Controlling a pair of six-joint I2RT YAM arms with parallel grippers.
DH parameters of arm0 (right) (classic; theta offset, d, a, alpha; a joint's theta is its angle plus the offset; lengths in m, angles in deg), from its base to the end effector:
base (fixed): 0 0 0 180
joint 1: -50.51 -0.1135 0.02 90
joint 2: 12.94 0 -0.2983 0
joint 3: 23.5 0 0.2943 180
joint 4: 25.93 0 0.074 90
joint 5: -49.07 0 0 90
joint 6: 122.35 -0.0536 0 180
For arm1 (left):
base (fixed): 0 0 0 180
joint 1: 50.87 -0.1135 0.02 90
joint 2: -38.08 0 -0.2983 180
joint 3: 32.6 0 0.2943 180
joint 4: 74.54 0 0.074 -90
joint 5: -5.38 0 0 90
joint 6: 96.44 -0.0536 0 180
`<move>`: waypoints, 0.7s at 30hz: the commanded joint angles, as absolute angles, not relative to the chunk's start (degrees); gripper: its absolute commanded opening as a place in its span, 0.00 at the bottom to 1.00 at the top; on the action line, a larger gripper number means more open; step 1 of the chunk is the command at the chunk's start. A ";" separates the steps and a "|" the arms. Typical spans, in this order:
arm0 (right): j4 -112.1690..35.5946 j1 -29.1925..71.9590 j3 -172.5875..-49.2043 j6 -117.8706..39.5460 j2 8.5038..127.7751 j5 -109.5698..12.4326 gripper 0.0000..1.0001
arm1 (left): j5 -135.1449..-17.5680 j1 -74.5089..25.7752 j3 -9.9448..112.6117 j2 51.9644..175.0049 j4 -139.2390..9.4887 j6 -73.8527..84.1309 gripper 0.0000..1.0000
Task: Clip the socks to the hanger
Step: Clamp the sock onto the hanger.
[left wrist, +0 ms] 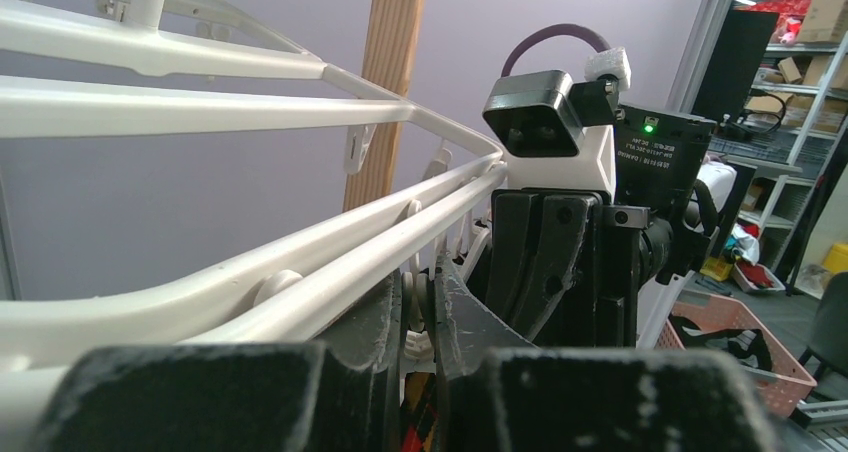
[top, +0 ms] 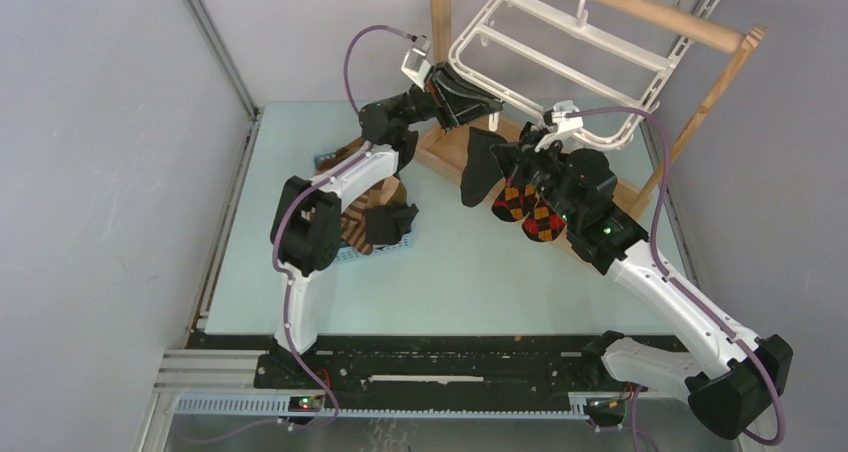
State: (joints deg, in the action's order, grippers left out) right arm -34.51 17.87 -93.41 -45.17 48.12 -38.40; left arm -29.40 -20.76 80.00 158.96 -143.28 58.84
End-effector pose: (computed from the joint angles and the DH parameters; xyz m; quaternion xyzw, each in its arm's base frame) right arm 0.2488 0.1566 0.4204 -0.1060 0.6974 0.2594 0.6596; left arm 0.4242 -0.2969 0.4181 0.3589 0.3507 -0.7132 0.4893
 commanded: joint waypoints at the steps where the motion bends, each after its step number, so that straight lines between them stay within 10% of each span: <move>1: -28.95 19.50 -96.52 -46.50 45.47 -35.68 0.02 | -22.51 -20.10 78.70 156.62 -145.52 59.51 0.00; 21: -26.38 19.30 -96.47 -44.52 45.55 -33.49 0.02 | -21.26 -20.24 78.83 157.25 -145.50 59.19 0.00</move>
